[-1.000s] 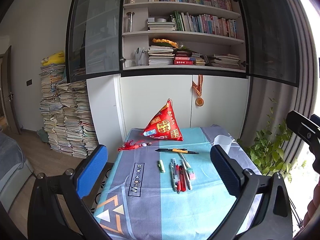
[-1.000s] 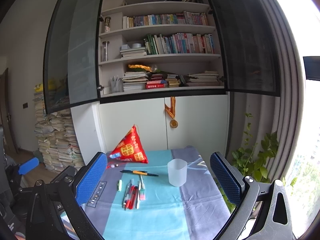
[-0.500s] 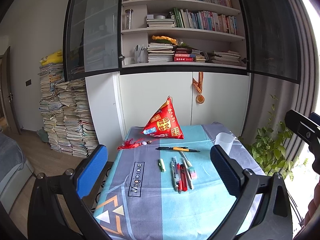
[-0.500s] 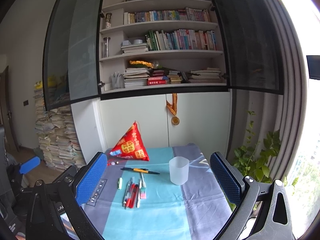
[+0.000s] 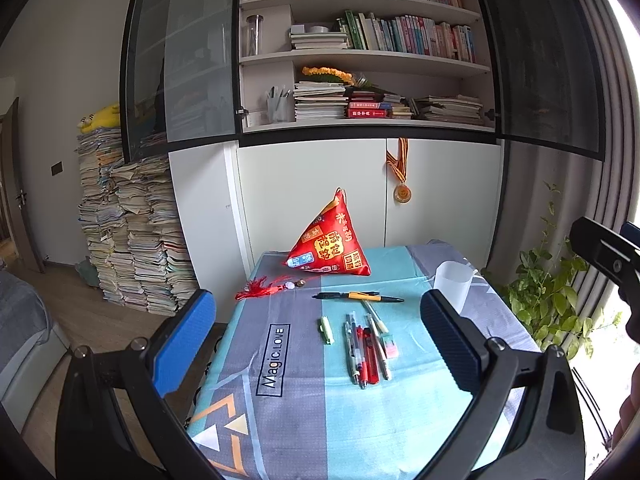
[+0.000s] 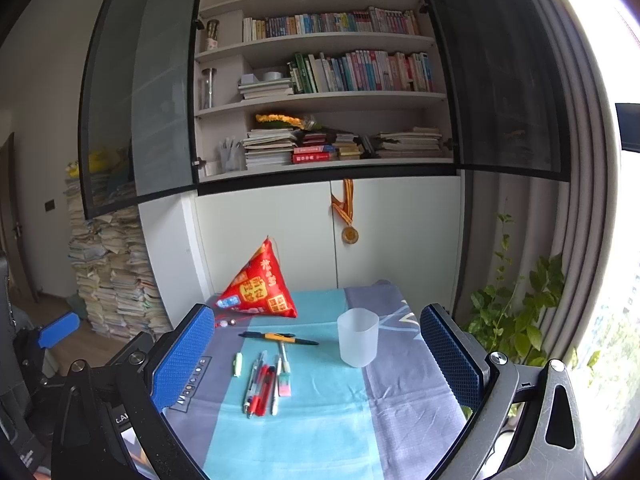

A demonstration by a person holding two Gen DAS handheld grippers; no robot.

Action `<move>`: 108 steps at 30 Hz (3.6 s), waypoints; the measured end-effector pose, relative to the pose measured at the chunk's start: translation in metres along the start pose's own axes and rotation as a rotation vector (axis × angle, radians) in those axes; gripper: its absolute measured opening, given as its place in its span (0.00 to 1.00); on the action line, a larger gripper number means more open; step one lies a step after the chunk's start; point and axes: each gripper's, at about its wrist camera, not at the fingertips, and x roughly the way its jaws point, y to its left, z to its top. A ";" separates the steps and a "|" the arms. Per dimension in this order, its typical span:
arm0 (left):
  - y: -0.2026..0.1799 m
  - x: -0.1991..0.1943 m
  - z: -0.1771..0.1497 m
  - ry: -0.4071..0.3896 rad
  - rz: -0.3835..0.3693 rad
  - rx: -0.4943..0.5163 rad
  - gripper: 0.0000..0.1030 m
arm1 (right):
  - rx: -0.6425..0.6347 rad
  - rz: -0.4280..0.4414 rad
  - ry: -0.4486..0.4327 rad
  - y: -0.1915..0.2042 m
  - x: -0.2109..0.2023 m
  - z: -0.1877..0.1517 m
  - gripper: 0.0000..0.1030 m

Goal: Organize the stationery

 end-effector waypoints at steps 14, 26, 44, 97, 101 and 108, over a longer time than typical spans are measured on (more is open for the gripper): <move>-0.002 0.027 -0.012 0.058 0.014 0.017 0.99 | 0.011 0.008 0.061 -0.004 0.028 -0.011 1.00; 0.000 0.082 -0.038 0.196 0.001 0.015 0.85 | 0.024 0.062 0.211 -0.008 0.086 -0.036 0.91; -0.013 0.207 -0.091 0.505 -0.105 0.024 0.46 | 0.009 0.172 0.574 -0.005 0.225 -0.111 0.46; -0.002 0.254 -0.106 0.669 -0.201 0.011 0.45 | -0.036 0.230 0.739 0.017 0.296 -0.149 0.46; -0.006 0.272 -0.105 0.716 -0.199 -0.016 0.42 | -0.042 0.227 0.741 0.017 0.298 -0.149 0.46; -0.011 0.288 -0.101 0.687 -0.148 0.019 0.20 | -0.051 0.239 0.752 0.019 0.304 -0.150 0.46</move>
